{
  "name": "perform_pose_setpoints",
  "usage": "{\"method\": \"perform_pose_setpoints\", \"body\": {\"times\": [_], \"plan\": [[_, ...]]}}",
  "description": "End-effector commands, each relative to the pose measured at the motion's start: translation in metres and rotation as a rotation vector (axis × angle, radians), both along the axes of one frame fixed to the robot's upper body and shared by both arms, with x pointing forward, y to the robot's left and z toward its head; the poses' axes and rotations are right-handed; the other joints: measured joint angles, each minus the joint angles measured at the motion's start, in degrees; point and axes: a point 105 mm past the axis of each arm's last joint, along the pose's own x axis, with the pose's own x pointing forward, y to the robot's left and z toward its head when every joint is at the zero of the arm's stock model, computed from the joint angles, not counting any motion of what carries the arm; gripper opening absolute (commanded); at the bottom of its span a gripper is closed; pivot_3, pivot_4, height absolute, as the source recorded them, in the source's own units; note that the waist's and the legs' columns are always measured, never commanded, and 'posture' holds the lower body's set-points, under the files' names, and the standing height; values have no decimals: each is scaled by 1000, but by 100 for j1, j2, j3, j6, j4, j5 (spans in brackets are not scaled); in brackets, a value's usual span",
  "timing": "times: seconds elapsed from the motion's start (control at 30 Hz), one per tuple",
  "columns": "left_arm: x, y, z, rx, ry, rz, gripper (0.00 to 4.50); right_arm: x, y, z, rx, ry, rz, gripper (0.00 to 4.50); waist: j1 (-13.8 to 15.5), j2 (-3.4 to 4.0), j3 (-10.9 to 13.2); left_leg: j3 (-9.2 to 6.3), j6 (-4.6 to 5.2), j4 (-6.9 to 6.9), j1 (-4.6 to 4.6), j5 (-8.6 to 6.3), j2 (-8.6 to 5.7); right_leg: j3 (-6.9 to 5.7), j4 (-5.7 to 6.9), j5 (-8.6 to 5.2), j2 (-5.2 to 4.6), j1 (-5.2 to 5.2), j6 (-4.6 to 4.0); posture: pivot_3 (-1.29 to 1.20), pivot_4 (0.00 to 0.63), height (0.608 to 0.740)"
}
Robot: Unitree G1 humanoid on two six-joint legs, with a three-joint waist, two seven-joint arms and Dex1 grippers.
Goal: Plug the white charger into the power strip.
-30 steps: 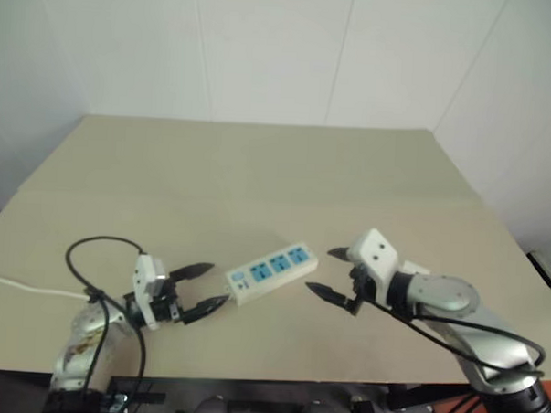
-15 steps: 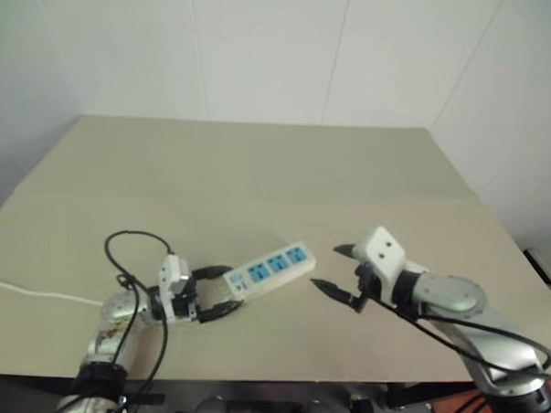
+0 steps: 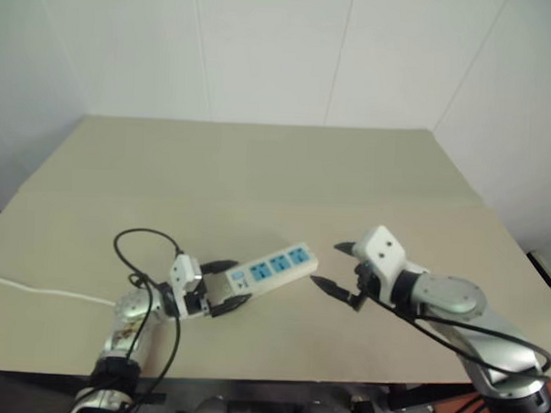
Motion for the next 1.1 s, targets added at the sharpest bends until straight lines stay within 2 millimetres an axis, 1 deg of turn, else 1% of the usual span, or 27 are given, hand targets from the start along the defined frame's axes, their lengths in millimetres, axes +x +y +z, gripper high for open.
{"method": "perform_pose_setpoints", "body": {"times": [0.03,0.1,0.17,0.2,0.33,0.4,0.53,0.6,0.67,0.77,0.87,1.0,1.1], "plan": [[-3,-6,-4,-8,8,-32,4298,-1,0,11,-2,-50,-5,4500,0,3,-2,0,0,0,0,0,0,0,0,0,0,1,0,0,150,740],[-4,-6,-5,-6,15,-46,3911,-1,0,11,-3,-49,-6,4500,-1,5,-3,0,0,0,0,0,0,0,0,0,0,1,0,0,150,740],[-6,-6,-6,-7,23,-64,3279,-1,-1,11,-7,-50,-7,4500,0,7,-4,0,0,0,0,0,0,0,0,0,0,1,1,0,150,740],[-6,-6,-6,-6,20,-62,3238,-1,-1,11,-9,-51,-7,4500,0,7,-4,0,0,0,1,0,0,0,-1,0,0,1,0,0,150,740],[-4,-10,-6,4,14,-70,3240,-1,-5,15,-31,-54,-1,4500,13,8,-4,1,0,0,-1,0,-1,0,-2,-1,-2,1,1,0,150,740],[-4,-14,-6,18,9,-93,3240,0,-12,22,-45,-50,-13,4500,25,8,-4,0,0,0,-1,0,-3,0,-2,-1,-3,1,2,0,150,740],[-3,-21,-7,80,-17,-154,3240,18,-43,42,-147,-17,-90,4500,28,10,-3,1,0,9,-2,0,-3,0,-3,-2,-4,2,17,0,150,740],[-2,-24,-6,95,-21,-197,3240,29,-60,54,-236,40,-99,4500,30,12,-1,2,0,10,-4,0,-4,-1,-10,-2,-6,3,17,0,150,740],[-2,-28,-5,113,-33,-240,3240,38,-75,58,-376,88,-103,4500,26,16,1,5,0,11,-6,0,-3,1,-17,-9,-8,2,2,0,150,740],[1,-34,-4,140,-56,-289,3240,50,-91,60,-512,151,-110,4500,18,14,0,6,0,3,-8,0,-1,-1,-19,-11,-7,-4,-11,0,150,740],[3,-41,-1,144,-63,-346,3240,62,-100,59,-575,254,-118,4500,-6,16,0,7,2,-3,-33,-2,-3,0,-21,0,-7,-26,4,0,150,740],[5,-43,-1,163,-63,-402,3240,71,-108,51,-680,337,-108,4500,15,17,-1,5,3,-2,-92,-2,-8,0,-8,2,-8,-85,7,0,150,740],[4,-43,-3,181,-47,-445,3240,72,-110,43,-701,403,-96,4500,25,17,-1,5,9,-3,-91,-6,-9,-2,-7,2,-8,-86,7,0,150,740]]}}
